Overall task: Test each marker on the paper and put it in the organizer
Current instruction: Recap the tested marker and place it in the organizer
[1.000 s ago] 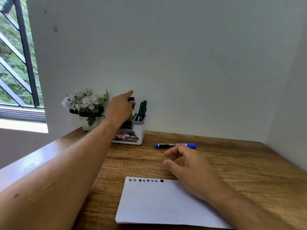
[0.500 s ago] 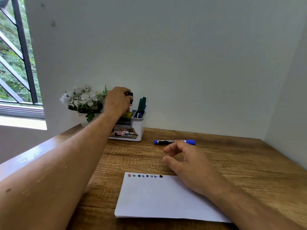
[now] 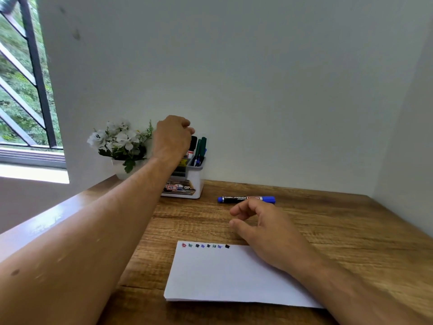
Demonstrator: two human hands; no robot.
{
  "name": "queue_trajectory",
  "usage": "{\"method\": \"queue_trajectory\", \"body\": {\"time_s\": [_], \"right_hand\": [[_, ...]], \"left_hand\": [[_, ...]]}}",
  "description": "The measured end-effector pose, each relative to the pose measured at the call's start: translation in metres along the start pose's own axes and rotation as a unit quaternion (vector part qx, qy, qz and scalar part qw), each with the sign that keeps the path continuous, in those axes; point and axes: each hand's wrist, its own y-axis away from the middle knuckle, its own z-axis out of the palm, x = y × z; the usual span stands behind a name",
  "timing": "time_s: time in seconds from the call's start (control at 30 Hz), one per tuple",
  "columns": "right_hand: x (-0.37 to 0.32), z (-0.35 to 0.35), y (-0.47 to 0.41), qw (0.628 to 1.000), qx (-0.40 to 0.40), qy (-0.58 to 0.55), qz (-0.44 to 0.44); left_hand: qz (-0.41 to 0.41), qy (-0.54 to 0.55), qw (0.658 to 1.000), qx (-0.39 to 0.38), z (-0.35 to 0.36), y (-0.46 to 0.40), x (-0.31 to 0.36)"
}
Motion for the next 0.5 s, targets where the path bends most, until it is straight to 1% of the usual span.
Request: {"method": "queue_trajectory", "body": {"time_s": [0.13,0.2,0.3,0.4,0.43,0.5], "right_hand": [[-0.001,0.000,0.000,1.000,-0.009,0.000,0.010],[-0.003,0.000,0.000,1.000,-0.012,-0.006,0.013],[-0.005,-0.003,0.001,1.000,-0.008,-0.022,0.009],[-0.006,-0.004,0.003,1.000,-0.004,-0.018,0.004],[-0.006,-0.005,0.003,1.000,-0.005,-0.019,0.004],[-0.006,-0.005,0.004,1.000,-0.009,-0.020,0.004]], "left_hand": [[0.041,0.015,0.999,-0.013,0.001,0.017,0.022],[0.073,0.018,0.996,-0.045,0.002,0.032,0.033],[0.110,-0.021,0.981,-0.161,0.011,0.057,0.044],[0.111,-0.112,0.943,-0.292,0.024,0.083,0.042],[0.118,-0.145,0.928,-0.321,0.028,0.090,0.039],[0.129,-0.194,0.908,-0.348,0.032,0.097,0.034]]}}
